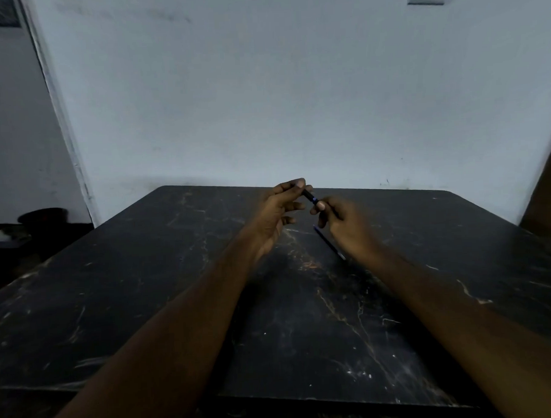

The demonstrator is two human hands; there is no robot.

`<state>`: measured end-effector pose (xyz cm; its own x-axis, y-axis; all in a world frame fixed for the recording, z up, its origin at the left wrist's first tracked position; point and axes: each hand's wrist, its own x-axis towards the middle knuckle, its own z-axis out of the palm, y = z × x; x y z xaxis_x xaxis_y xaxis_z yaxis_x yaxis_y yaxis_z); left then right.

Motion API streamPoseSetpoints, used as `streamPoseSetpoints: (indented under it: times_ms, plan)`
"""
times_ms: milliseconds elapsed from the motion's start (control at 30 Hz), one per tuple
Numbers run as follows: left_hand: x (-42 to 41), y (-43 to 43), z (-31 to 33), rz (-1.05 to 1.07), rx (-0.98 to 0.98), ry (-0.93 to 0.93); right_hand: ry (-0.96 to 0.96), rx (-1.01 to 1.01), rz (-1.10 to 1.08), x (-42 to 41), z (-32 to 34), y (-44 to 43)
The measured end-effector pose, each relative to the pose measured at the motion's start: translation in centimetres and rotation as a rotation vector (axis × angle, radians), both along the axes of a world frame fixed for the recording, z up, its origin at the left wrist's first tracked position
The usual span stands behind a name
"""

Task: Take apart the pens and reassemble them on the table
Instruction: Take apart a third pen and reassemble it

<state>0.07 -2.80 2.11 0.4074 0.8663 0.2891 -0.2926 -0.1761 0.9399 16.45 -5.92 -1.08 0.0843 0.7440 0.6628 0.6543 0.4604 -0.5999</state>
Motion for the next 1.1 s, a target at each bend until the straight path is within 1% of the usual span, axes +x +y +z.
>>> streamPoseSetpoints:
  times_ms: [100,200,333,533,600,700,800,867,933,1000,1033,1100]
  plan:
    - [0.0,0.0,0.1,-0.017,0.036,0.018,-0.001,0.001,-0.017,0.1,0.0,0.0]
    - [-0.1,0.1,-0.2,0.097,0.067,0.070,-0.015,0.006,-0.029,0.1,0.0,0.3]
    - [0.1,0.4,-0.6,0.216,0.066,0.064,-0.031,0.005,-0.023,0.0,-0.1,0.6]
    - [-0.2,0.9,-0.4,0.265,0.000,0.010,-0.007,0.048,-0.032,0.0,-0.1,0.1]
    - [-0.2,0.9,-0.3,0.295,-0.015,0.011,-0.046,0.071,-0.040,-0.1,0.1,-0.1]
    - [-0.3,1.0,-0.2,0.318,-0.028,0.004,-0.094,0.053,-0.028,-0.3,0.2,0.1]
    - [-0.8,1.4,0.1,0.351,-0.055,-0.034,-0.083,0.051,-0.058,-0.1,0.0,0.3]
    - [-1.6,1.8,0.5,0.386,-0.106,-0.033,-0.068,0.058,-0.081,0.0,0.0,0.3]
    - [-2.7,2.2,0.8,0.417,-0.170,0.010,-0.045,0.060,-0.091,0.2,-0.1,0.2]
    - [-3.6,2.5,0.6,0.426,-0.196,0.102,-0.033,0.058,-0.100,0.3,0.1,0.0]
    - [-3.8,2.6,0.2,0.435,-0.176,0.165,-0.033,0.055,-0.103,0.3,0.2,-0.2]
    - [-4.0,3.1,-0.7,0.458,-0.039,0.285,-0.031,0.052,-0.102,0.2,0.3,-0.4]
